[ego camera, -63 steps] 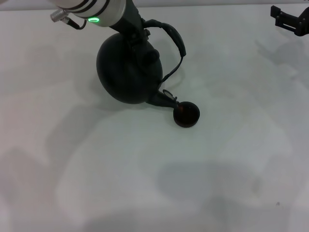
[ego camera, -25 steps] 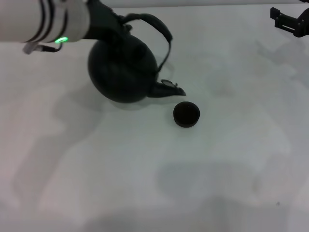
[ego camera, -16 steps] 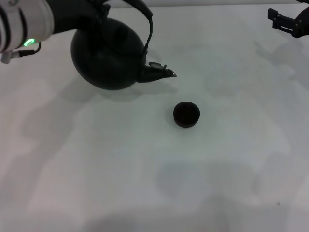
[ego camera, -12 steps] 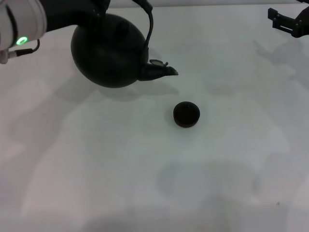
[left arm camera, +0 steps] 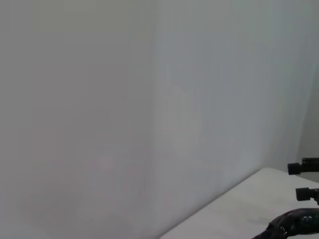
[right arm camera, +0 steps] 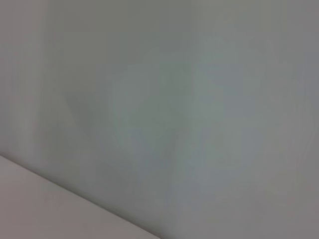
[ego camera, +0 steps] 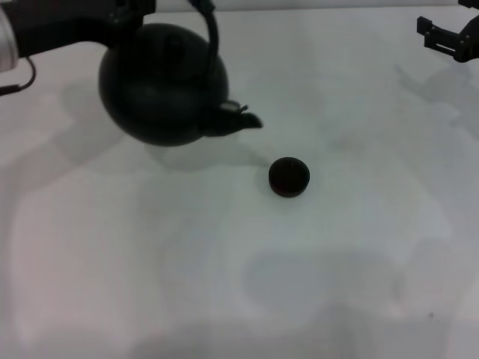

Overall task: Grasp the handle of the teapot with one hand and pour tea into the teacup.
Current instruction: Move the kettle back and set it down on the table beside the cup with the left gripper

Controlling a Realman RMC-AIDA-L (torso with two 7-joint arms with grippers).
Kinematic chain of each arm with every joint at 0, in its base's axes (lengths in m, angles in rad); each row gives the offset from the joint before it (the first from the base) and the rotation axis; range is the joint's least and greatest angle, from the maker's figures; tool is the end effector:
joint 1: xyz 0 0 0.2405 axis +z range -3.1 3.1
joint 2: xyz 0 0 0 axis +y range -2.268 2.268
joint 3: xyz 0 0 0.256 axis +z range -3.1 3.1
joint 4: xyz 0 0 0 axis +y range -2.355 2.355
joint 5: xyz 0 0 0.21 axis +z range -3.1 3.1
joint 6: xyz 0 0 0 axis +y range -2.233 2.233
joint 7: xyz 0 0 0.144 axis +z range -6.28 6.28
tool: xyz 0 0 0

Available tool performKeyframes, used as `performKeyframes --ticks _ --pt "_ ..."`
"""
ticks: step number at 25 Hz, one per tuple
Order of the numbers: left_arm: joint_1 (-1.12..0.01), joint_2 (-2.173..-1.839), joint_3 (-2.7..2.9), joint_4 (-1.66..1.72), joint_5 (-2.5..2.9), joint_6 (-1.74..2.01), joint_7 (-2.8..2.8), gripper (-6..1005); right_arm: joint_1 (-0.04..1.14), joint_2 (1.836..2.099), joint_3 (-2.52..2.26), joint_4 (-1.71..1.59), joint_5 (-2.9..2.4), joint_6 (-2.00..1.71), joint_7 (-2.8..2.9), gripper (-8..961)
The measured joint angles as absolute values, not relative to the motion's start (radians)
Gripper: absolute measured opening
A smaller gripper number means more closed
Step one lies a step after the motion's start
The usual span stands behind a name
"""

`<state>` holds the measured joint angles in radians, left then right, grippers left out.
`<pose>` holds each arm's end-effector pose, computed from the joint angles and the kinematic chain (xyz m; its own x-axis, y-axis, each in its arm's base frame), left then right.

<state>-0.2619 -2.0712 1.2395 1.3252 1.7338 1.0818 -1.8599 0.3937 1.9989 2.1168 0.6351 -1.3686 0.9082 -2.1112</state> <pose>-0.2007 0.3548 0.0470 0.8008 0.2625 0.5383 0.5293 -0.7307 -0.4312 0.3219 0.3772 0.0459 0.8600 -0.1707 -0.4809 -0.4926 -0.5237 -0.6951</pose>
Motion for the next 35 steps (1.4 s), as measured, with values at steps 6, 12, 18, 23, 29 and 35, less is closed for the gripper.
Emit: performKeyframes --ticks 6,12,18,23,29,35 --pt "-0.26 -2.071 1.147 1.195 1.713 1.132 -1.726 139 0.393 1.999 2.117 0.624 -1.369 0.907 -2.12 864" --pt "-0.287 -2.069 1.091 1.026 1.65 1.145 -1.531 138 0.4 1.998 2.108 0.623 -1.37 0.912 -2.128 864" --pt "-0.386 -2.064 1.006 0.879 1.653 1.137 -1.478 138 0.403 1.999 2.097 0.623 -1.37 0.913 -2.128 864" --pt "-0.471 -2.057 0.999 0.801 1.714 1.075 -1.513 138 0.409 2.0 2.091 0.623 -1.37 0.913 -2.123 864" --pt "-0.572 -2.043 0.998 0.691 1.745 1.037 -1.527 139 0.412 2.0 2.09 0.623 -1.37 0.914 -2.121 864" --pt "-0.601 -2.048 0.998 0.666 1.746 1.034 -1.498 139 0.413 2.0 2.089 0.624 -1.37 0.914 -2.12 865"
